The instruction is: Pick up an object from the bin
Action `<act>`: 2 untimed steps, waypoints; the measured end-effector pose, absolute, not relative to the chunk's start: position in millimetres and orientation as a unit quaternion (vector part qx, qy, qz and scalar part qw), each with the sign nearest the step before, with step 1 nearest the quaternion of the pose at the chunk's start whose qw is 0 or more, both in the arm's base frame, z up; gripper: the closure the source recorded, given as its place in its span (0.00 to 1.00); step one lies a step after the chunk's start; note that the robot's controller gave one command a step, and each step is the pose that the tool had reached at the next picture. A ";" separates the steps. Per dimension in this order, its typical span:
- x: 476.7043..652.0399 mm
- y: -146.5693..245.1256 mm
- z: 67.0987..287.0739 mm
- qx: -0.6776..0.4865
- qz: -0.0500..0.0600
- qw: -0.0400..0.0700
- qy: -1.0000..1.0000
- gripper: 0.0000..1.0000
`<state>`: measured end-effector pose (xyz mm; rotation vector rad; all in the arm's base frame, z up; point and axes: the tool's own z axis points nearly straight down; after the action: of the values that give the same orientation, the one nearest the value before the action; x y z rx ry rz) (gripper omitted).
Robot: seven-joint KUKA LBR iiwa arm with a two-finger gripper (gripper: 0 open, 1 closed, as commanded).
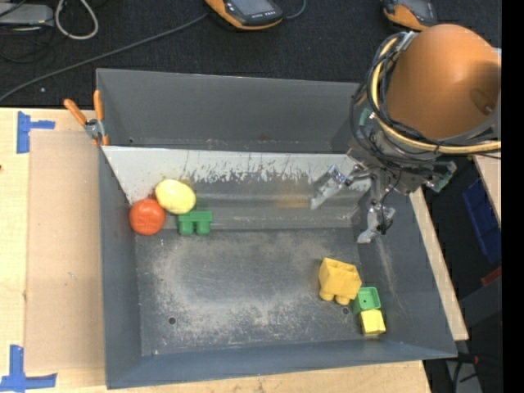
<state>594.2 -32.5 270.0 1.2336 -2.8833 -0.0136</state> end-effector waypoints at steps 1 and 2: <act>576.7 -42.2 189.1 0.491 -0.004 -0.002 -0.871 0.00; 563.4 -103.6 161.2 0.576 -0.002 -0.003 -0.817 0.00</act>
Offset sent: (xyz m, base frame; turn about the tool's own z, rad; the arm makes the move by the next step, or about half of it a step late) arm -0.0371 -0.0963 -0.1182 -0.4555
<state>563.4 -103.6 161.2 1.8126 -2.5726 -0.0050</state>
